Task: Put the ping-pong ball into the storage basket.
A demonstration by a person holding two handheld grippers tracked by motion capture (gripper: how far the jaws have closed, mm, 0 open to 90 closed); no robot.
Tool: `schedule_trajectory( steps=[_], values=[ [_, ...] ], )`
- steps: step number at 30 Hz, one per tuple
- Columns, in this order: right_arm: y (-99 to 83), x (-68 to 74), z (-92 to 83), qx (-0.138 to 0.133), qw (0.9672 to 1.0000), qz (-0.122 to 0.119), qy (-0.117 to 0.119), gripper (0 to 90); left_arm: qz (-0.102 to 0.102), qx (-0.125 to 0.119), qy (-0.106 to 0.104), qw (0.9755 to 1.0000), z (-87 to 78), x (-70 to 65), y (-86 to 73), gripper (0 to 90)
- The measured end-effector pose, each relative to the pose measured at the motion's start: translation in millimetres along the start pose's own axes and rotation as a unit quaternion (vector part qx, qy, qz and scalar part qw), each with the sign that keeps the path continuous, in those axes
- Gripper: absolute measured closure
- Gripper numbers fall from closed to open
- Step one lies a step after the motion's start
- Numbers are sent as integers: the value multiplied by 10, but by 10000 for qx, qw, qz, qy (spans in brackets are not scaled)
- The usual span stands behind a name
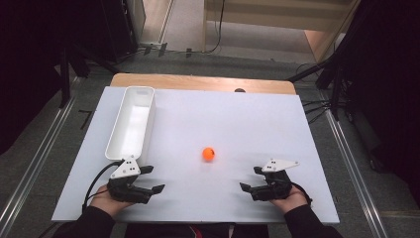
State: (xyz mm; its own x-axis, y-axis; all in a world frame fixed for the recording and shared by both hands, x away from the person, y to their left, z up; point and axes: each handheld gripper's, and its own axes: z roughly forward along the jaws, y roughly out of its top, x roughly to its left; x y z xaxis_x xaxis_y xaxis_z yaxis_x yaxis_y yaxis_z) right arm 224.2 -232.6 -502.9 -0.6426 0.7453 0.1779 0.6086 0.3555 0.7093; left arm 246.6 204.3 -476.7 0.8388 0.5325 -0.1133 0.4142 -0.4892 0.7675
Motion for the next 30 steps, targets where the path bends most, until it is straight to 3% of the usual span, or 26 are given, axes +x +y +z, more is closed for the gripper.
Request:
schedule_trajectory(
  steps=[12, 30],
  values=[
    [0, 12, 3, 32, 10000, -4, -5, 174, -74, -35, -105, 9999, 16, 2, 3, 241],
    [-6, 25, 17, 106, 9999, -66, 72, 174, -155, -161, -94, 9997, 0, 14, 15, 241]
  ],
)
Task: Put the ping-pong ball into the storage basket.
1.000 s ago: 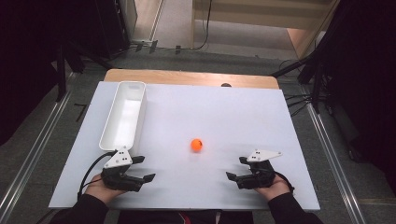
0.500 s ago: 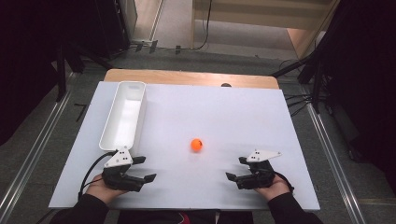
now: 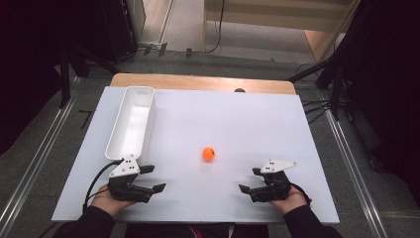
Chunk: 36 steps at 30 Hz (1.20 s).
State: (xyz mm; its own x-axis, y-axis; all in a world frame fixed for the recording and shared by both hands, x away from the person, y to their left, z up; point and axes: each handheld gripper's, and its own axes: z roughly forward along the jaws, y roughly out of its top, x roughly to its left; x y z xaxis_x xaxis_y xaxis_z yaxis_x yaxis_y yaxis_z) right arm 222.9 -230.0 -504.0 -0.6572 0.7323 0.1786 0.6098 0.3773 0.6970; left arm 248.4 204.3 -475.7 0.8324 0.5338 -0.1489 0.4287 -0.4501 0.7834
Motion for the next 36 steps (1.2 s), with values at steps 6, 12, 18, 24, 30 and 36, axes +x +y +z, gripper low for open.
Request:
schedule_trajectory(
  steps=[6, 12, 18, 24, 30, 36],
  values=[
    [-7, -6, -12, 11, 9999, 65, -77, 174, -41, 39, -16, 10000, 15, 5, -5, 241],
    [-12, -13, -19, 27, 10000, 44, -74, 174, -8, 30, -1, 10000, 17, -6, -1, 241],
    [-20, -34, -29, 17, 9999, 94, -96, 174, -26, -6, 2, 10000, 15, -10, -7, 241],
    [-8, -36, -9, 51, 9999, 43, -85, 174, -9, -42, -17, 10000, 5, -31, -3, 240],
    [-5, -37, -8, 37, 9999, 41, -86, 174, -35, -77, -99, 9999, 1, -40, 25, 240],
    [-8, -37, -11, 49, 9999, 87, -96, 174, -61, -12, -132, 9999, 29, -45, 45, 192]
  ],
)
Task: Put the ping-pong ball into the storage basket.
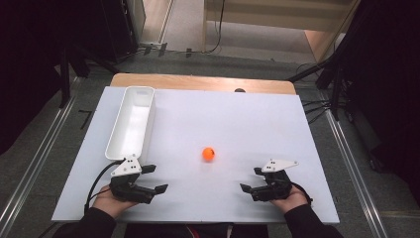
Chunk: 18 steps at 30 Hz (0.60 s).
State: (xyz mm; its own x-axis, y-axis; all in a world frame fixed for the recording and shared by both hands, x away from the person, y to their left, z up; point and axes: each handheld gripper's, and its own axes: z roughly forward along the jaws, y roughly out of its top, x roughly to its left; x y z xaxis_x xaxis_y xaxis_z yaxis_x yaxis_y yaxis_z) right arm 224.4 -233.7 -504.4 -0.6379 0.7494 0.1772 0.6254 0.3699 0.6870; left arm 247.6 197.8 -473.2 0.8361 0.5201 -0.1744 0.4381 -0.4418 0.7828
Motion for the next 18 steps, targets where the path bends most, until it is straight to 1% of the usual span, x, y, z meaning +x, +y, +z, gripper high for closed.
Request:
schedule_trajectory(
  steps=[2, 3, 7, 8, 9, 10, 12, 17, 18],
  values=[
    [-2, -1, 0, -9, 10000, -12, 0, 174, 10, -6, -6, 10000, 4, 1, 4, 179],
    [-3, -2, -3, -9, 10000, -22, 9, 174, 1, -6, -10, 10000, 8, 0, 10, 156],
    [-5, 1, -5, -26, 10000, -10, 5, 174, 46, -29, -134, 9999, 27, -1, 38, 149],
    [-5, 0, -5, -16, 10000, -28, 4, 174, 165, 20, -98, 9998, 49, -21, 50, 141],
    [-5, 0, -5, -16, 10000, -28, 4, 174, 165, 20, -98, 9998, 49, -21, 50, 134],
    [-6, 3, -6, -25, 10000, -23, 3, 174, 243, 36, -113, 9996, 71, -37, 52, 134],
    [-9, 2, -10, -31, 10000, -25, 9, 174, 239, 50, -141, 9996, 80, -40, 55, 134],
    [-17, 3, -19, -16, 10000, 3, -5, 174, 224, -76, -198, 9995, 105, -50, 99, 134],
    [-24, 2, -22, -40, 10000, 5, -5, 174, 251, -55, -146, 9996, 120, -57, 120, 134]
  ],
)
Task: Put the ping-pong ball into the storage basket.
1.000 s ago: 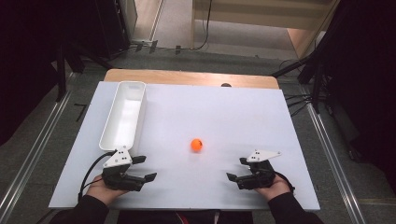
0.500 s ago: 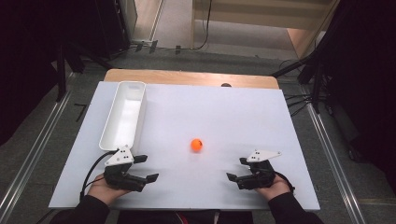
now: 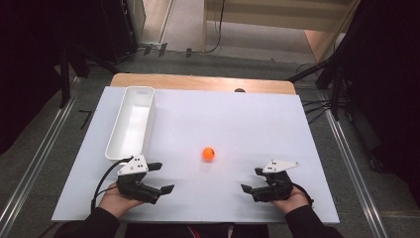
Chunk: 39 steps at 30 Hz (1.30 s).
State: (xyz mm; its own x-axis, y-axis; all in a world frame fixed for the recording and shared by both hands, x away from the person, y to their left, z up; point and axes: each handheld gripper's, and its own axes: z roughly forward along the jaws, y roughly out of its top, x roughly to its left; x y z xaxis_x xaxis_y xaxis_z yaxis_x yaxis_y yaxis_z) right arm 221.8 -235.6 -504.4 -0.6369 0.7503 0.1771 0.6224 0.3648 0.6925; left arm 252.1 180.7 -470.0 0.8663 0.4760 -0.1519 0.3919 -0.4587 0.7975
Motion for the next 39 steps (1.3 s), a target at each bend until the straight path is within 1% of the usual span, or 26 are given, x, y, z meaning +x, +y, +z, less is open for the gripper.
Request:
schedule_trajectory(
  steps=[2, 4, 9, 11, 13, 17, 18, 21, 23, 24, 28, 36, 39],
  values=[
    [-5, -4, -4, -10, 10000, -8, 8, 174, 2, -13, -2, 10000, 11, 0, 6, 134],
    [-9, 0, -9, 9, 10000, 4, -8, 174, -74, -24, -29, 10000, 30, 7, 36, 134],
    [-17, -2, -14, -7, 10000, 35, -14, 174, -139, -111, -54, 9998, 42, 20, 78, 134],
    [-19, -2, -16, -4, 10000, 31, -19, 174, -141, -123, -14, 9998, 53, 19, 96, 135],
    [-21, 1, -17, -7, 10000, 23, -14, 174, -106, -104, 9, 9999, 68, 18, 115, 136],
    [-21, 1, -19, -17, 10000, 13, -5, 174, -84, -83, -34, 9999, 103, 11, 155, 137],
    [-20, 1, -17, -23, 10000, -18, -1, 174, -93, -75, -52, 9999, 115, 8, 165, 137],
    [-18, 4, -14, -19, 10000, -2, 2, 174, -116, -57, -90, 9999, 146, 3, 193, 137],
    [-17, 3, -14, -20, 10000, 2, 1, 174, -151, -10, -103, 9998, 159, -1, 213, 138],
    [-19, 3, -16, -12, 10000, 8, -1, 174, -176, 77, -97, 9998, 176, 3, 236, 138],
    [-19, 4, -17, -12, 10000, 1, 2, 174, -195, 112, -105, 9997, 199, 1, 258, 139],
    [-20, 1, -19, -24, 10000, 2, 14, 174, -206, 60, -114, 9997, 252, 0, 309, 139],
    [-16, -11, -26, -80, 10000, 6, -26, 174, -228, 70, -95, 9997, 272, 2, 332, 139]
  ],
)
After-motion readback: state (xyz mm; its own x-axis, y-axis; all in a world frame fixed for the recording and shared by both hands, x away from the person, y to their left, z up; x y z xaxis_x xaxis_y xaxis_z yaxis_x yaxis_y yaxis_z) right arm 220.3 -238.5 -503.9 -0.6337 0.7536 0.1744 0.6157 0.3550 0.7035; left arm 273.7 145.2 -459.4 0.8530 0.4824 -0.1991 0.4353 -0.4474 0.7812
